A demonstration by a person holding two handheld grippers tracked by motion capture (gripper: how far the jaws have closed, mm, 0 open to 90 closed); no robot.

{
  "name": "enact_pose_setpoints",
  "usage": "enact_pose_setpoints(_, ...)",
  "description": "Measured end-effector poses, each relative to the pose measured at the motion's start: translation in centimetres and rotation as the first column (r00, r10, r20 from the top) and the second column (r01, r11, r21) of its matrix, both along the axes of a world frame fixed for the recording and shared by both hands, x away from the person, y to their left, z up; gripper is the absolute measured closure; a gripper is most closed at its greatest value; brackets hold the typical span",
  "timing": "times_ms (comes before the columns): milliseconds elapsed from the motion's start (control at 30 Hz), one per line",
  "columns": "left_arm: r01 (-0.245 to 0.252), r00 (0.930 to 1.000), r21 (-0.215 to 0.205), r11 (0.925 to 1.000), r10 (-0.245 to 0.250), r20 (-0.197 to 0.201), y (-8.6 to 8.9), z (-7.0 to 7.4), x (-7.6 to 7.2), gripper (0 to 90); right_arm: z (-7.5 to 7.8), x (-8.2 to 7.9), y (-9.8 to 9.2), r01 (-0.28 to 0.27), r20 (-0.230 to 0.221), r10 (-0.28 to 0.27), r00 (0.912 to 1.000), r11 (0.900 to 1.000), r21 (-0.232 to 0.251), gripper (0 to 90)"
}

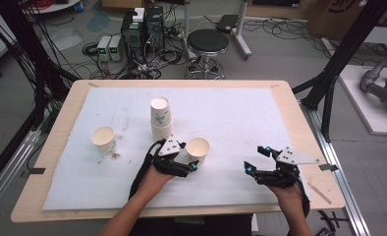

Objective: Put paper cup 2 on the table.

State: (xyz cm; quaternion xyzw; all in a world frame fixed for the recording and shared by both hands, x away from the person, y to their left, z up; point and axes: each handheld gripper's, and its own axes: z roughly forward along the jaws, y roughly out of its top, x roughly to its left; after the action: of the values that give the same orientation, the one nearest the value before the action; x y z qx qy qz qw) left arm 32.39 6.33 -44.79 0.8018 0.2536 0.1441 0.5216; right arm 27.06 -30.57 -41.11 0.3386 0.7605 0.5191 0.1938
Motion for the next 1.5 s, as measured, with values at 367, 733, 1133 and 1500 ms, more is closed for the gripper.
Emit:
enact_pose_setpoints(367, -0.044, 0.9972, -0.179, 0.9829, 0.054, 0.052, 5.8, 1.2, -1.8, 19.8, 0.0, 0.0, 0.1, 0.003, -0.001, -0.003, 1.0000, 1.000, -0.006, 21.0)
enact_pose_setpoints(733, -0.120, 0.9855, -0.241, 0.9631, 0.145, 0.088, 10.5, 1.4, -3.7, 18.9, 0.1, -0.4, 0.4, 0.050, 0.008, -0.049, 0.9988, 0.997, -0.051, 21.0)
enact_pose_setpoints(1133, -0.146, 0.9760, -0.298, 0.9432, 0.187, 0.113, 12.7, 2.0, -4.8, 15.9, 0.3, -1.2, 1.1, 0.064, 0.017, -0.063, 0.9979, 0.996, -0.062, 20.9)
enact_pose_setpoints(1500, -0.157, 0.9719, -0.303, 0.9401, 0.201, 0.122, 13.2, 2.1, -5.0, 15.9, 0.2, -1.0, 1.3, 0.053, 0.016, -0.052, 0.9985, 0.997, -0.060, 20.9)
